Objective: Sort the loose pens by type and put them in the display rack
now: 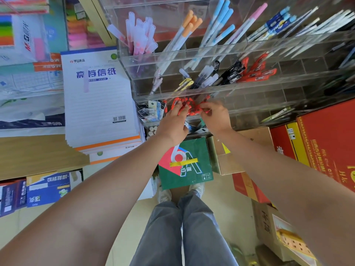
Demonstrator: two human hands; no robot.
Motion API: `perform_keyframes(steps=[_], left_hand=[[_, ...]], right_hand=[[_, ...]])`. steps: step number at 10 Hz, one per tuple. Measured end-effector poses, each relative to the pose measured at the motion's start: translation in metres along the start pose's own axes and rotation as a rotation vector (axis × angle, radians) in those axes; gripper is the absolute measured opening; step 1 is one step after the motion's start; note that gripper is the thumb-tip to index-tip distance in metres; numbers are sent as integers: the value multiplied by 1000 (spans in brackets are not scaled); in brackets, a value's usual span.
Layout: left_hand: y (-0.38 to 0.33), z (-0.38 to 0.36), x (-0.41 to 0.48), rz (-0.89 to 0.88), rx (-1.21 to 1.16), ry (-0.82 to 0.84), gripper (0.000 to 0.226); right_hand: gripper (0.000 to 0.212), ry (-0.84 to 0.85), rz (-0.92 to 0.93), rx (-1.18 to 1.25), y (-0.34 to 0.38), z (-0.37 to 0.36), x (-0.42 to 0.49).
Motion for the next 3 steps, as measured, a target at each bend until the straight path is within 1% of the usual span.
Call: perform_keyframes(steps=[1, 3], left_hand=[[1, 7, -8, -20, 15, -2, 65], [-1, 11, -40, -25, 90, 43, 49]], right_hand=[[21, -26, 8, 13, 3, 4, -18], [24, 53, -52, 150, 21, 5, -58]])
Point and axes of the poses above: each hand's wrist, its own x-axis towards the middle knuckle, its own z-axis out of the back of the hand, y = z × x, the point moved 7 cm from there along x, towards the middle knuckle, and after that the axes turned 9 degrees about x, right-handed, at the moved point
